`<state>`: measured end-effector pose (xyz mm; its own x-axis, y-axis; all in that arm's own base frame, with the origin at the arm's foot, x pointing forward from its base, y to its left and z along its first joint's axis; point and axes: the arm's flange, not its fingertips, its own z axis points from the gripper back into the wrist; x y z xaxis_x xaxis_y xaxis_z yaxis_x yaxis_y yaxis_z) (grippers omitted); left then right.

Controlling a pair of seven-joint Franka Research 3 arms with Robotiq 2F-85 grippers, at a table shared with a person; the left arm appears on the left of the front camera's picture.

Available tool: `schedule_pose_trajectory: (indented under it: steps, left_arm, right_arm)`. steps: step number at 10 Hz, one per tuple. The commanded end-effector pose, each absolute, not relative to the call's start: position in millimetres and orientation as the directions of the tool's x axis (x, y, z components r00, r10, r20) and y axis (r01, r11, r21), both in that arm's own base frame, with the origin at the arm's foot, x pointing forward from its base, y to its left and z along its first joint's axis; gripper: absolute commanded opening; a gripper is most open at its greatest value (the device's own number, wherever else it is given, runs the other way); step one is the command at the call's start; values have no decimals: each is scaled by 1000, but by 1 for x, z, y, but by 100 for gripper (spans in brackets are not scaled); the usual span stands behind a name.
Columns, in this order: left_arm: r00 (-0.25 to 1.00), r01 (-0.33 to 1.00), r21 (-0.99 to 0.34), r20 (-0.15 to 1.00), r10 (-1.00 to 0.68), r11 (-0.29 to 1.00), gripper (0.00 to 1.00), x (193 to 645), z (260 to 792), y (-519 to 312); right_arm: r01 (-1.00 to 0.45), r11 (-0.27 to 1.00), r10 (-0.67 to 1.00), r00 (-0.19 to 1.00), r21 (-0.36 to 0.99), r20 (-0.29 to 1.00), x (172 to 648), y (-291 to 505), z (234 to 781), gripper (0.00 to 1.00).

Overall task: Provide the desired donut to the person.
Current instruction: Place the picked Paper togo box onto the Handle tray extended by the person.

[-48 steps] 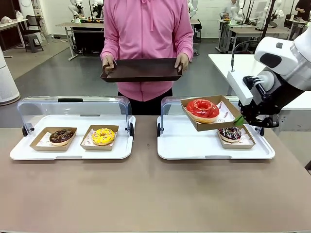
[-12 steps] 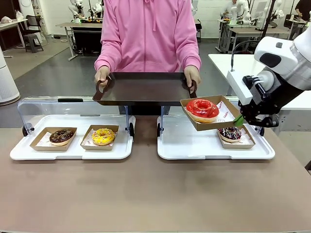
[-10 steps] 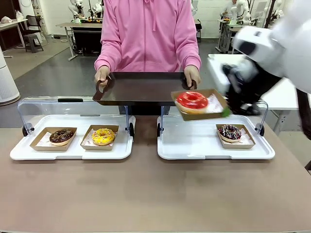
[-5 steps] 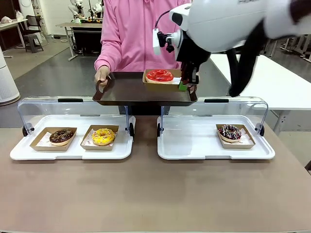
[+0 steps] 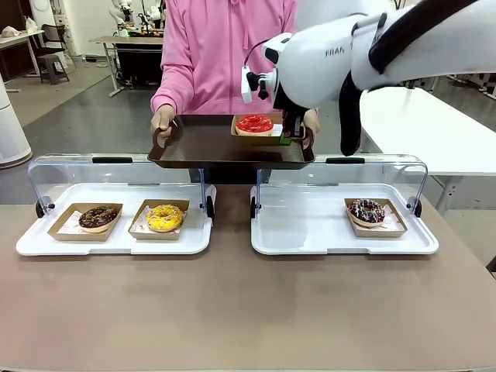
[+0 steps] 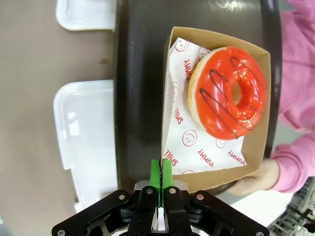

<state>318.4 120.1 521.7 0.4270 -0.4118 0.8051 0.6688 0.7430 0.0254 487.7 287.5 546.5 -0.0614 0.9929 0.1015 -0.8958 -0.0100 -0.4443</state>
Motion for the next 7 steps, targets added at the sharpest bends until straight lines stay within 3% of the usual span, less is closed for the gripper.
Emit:
schedule_pose_trajectory:
  steps: [1, 5, 6, 7]
  left_arm:
    - [424, 670, 17, 812, -401, 742, 100, 319, 521, 121]
    - [424, 670, 17, 812, -401, 742, 100, 319, 521, 121]
    - [424, 670, 17, 812, -401, 742, 100, 319, 521, 121]
    - [424, 670, 17, 812, -401, 742, 100, 319, 521, 121]
  right_arm:
    - [-867, 18, 994, -39, -498, 103, 486, 285, 525, 1]
    - [-878, 10, 993, -46, -479, 105, 501, 279, 510, 1]
    - [-874, 18, 993, -40, -486, 108, 501, 279, 510, 36]
    - [-867, 22, 992, -45, -498, 121, 498, 277, 516, 61]
